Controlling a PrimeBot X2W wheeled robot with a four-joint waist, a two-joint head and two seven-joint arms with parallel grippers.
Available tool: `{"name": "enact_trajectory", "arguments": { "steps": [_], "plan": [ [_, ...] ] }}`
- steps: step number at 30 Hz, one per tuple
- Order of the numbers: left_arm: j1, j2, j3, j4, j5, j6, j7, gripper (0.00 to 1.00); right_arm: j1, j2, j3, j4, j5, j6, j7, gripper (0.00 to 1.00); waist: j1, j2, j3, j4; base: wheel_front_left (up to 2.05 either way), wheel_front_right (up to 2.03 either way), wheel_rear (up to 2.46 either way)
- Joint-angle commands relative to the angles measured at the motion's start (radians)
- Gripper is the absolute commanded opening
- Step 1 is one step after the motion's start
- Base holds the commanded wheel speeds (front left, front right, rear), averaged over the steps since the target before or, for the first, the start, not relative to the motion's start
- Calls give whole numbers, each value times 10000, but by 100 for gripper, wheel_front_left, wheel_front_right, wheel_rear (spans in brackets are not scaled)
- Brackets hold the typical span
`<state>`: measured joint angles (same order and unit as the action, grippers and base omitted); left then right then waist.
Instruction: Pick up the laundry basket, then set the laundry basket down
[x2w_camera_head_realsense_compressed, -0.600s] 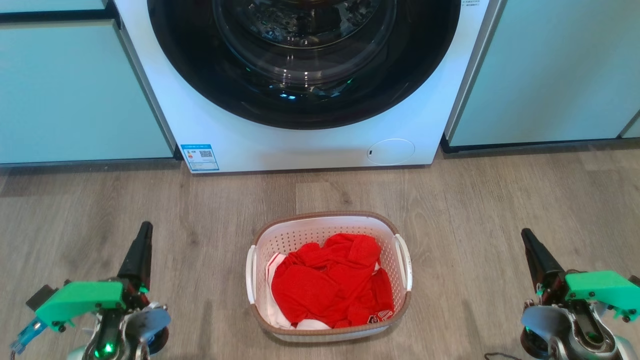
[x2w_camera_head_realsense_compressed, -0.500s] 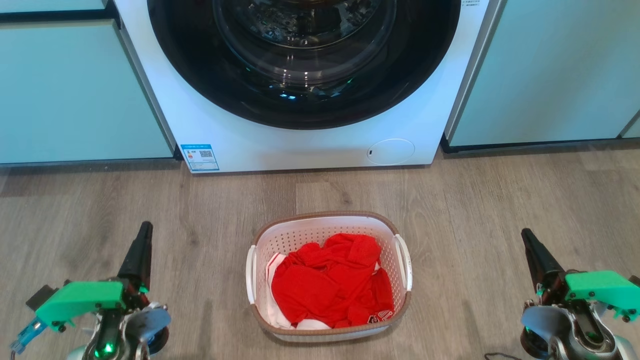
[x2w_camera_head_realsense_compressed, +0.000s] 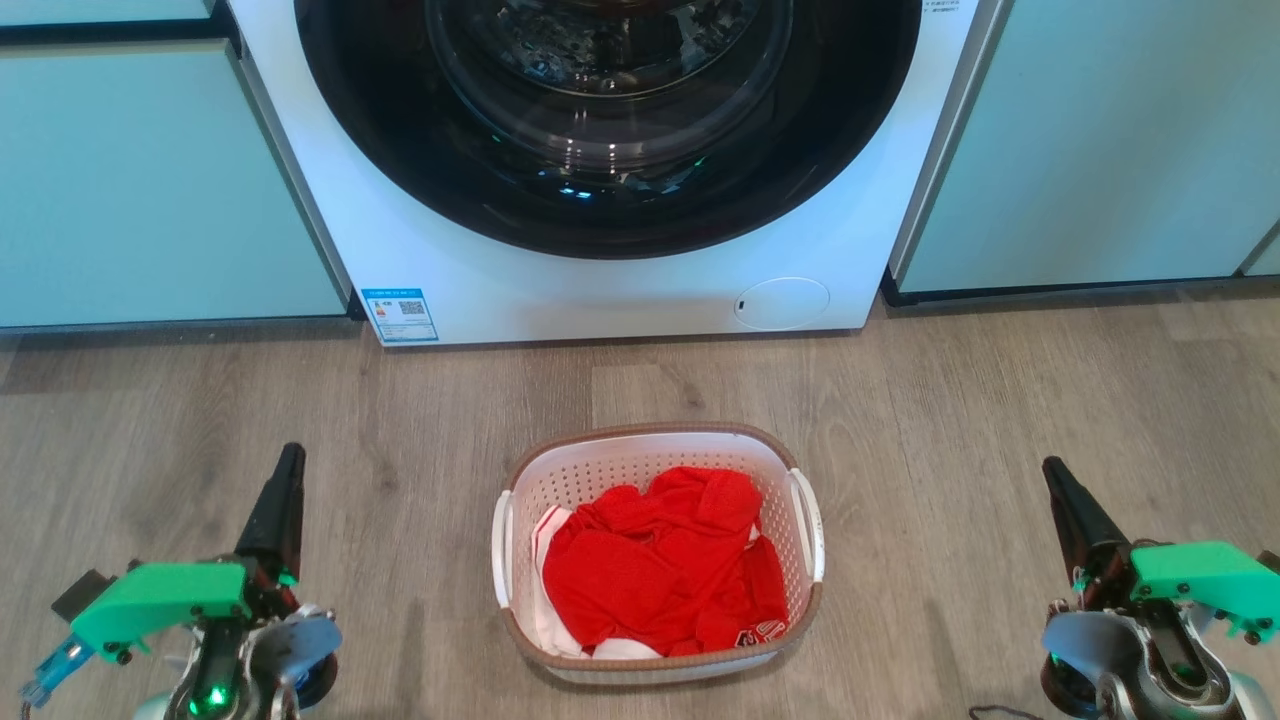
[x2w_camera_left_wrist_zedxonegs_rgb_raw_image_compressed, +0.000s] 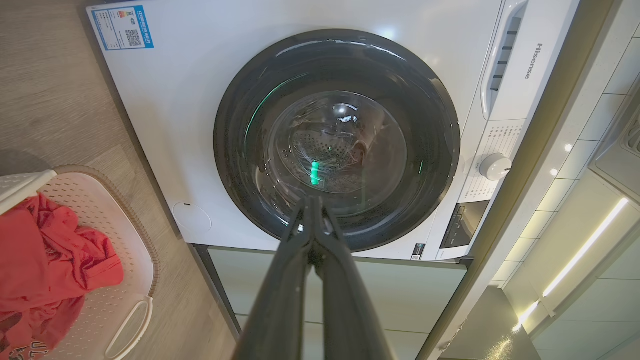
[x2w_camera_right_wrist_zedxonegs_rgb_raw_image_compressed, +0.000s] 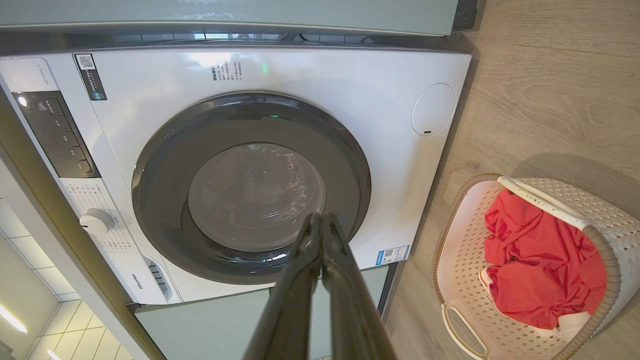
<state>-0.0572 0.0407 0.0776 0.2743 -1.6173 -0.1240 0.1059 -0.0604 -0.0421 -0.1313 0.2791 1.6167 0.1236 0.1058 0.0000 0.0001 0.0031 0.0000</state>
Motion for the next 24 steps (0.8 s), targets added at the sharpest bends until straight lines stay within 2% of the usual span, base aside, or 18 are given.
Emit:
{"name": "enact_trajectory", "arguments": {
  "steps": [1, 24],
  "plan": [
    [-509, 95, 374, -293, 97, -67, 82, 0, -475, -81, 170, -343, -85, 71, 78, 0, 0, -1, 0, 0, 0, 0, 0],
    [-509, 95, 371, -293, 94, -67, 80, 0, -475, -81, 172, -343, -83, 71, 77, 0, 0, -1, 0, 0, 0, 0, 0]
  ]
}}
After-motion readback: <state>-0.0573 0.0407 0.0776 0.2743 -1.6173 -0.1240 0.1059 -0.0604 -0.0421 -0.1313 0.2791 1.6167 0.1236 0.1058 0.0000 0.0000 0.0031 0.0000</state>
